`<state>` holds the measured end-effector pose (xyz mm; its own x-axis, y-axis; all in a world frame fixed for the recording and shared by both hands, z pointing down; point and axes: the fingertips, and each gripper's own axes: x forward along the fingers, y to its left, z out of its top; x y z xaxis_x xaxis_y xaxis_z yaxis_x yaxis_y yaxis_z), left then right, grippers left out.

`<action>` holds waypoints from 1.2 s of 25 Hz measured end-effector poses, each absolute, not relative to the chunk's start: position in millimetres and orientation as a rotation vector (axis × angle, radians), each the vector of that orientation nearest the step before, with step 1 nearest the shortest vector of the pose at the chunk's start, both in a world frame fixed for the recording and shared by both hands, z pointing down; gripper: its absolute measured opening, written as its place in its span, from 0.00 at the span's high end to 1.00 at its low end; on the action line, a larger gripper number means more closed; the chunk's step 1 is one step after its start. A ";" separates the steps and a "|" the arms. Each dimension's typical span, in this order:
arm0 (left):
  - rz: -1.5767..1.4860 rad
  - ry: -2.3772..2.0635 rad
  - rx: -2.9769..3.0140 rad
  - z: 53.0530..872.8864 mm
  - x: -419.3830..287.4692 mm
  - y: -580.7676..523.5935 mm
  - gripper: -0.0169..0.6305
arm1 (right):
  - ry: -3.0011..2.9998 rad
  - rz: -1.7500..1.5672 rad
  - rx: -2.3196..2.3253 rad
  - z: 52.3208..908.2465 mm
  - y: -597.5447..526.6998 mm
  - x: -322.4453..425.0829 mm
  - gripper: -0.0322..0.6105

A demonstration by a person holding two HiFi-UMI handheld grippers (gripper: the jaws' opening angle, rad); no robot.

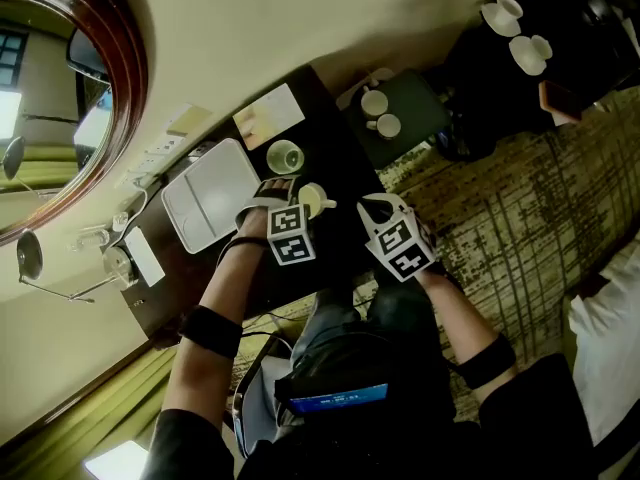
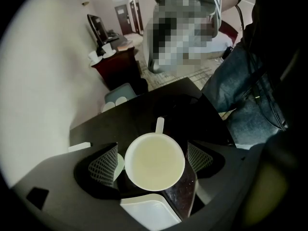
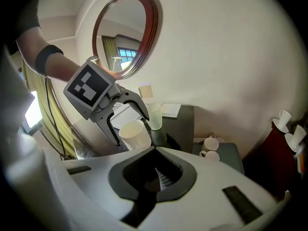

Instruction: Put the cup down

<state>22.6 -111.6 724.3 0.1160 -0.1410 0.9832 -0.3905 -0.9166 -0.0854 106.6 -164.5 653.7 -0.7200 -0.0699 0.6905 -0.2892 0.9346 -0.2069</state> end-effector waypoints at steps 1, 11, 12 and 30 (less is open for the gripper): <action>1.901 -0.516 2.186 726.6 22.7 -111.2 0.27 | -2.358 0.394 0.252 654.0 -165.9 106.1 0.95; 1.904 -0.485 2.137 730.9 25.3 -111.1 0.36 | -2.358 0.403 0.240 655.3 -175.0 104.5 0.95; 1.889 -0.494 2.132 730.2 25.9 -111.4 0.37 | -2.357 0.403 0.237 655.5 -175.1 104.0 0.95; 1.699 -0.829 1.984 686.3 -7.4 -68.1 0.39 | -2.364 0.317 0.015 640.0 -115.1 54.2 0.95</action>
